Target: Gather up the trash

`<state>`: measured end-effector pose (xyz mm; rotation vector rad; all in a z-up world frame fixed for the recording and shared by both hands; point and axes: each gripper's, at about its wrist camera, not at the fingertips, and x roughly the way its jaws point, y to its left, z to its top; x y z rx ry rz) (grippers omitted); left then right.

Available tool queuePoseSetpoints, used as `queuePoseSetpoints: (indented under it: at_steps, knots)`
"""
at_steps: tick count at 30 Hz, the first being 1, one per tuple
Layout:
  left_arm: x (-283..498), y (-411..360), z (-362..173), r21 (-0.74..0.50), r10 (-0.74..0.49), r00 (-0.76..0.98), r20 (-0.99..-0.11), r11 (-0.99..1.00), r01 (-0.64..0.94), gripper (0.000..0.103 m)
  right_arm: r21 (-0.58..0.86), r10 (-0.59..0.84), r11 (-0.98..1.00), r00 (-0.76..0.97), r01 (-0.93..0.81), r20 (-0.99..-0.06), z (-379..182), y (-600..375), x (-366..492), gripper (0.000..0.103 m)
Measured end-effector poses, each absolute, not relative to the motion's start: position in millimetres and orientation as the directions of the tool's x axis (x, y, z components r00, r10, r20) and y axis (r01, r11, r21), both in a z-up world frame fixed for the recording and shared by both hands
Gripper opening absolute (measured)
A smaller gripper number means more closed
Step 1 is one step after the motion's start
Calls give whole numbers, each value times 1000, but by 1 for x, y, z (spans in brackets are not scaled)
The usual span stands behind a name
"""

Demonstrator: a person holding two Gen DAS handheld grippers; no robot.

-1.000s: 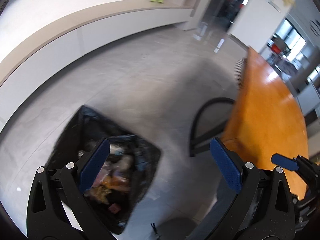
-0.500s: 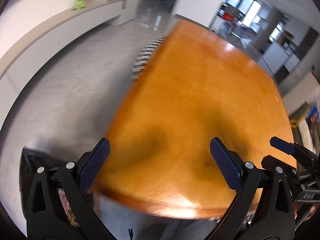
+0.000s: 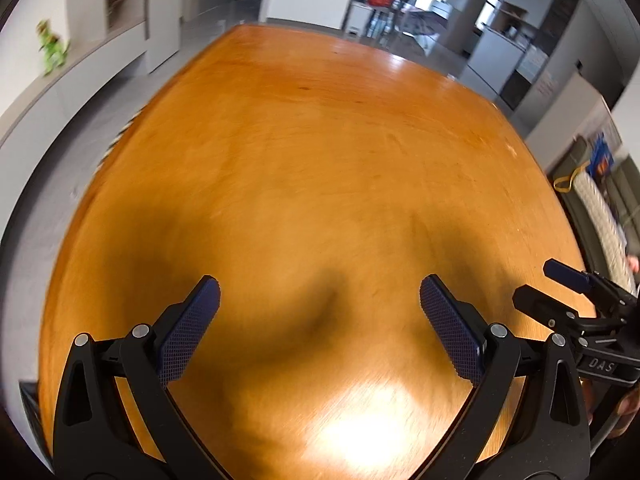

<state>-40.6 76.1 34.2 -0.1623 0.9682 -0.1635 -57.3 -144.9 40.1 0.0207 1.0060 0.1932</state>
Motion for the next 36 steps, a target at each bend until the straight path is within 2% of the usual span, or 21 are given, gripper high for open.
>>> queuePoseSetpoints:
  at_steps: [12,15,20,22,36]
  knots:
    - [8,27,5,-86,-125,534,-837,992,97,97,77,82,997,536,-33,-840,12,-185,-27,87]
    - [9,23,5,-57,-101,551,-828,994,96,97,24,43,999,553,-43,-832,9,-178,-22,89]
    - [11,16,0,11,-46,573,-818,995,97,97,28,38,999,574,-27,-818,9,-173,-19,96]
    - [12,16,0,12,-46,576,-816,995,95,97,26,30,1000,586,-14,-810,6,-177,-19,100]
    - [11,19,-1,14,-35,577,-816,997,81,97,27,28,1000,592,-10,-806,3,-178,-18,100]
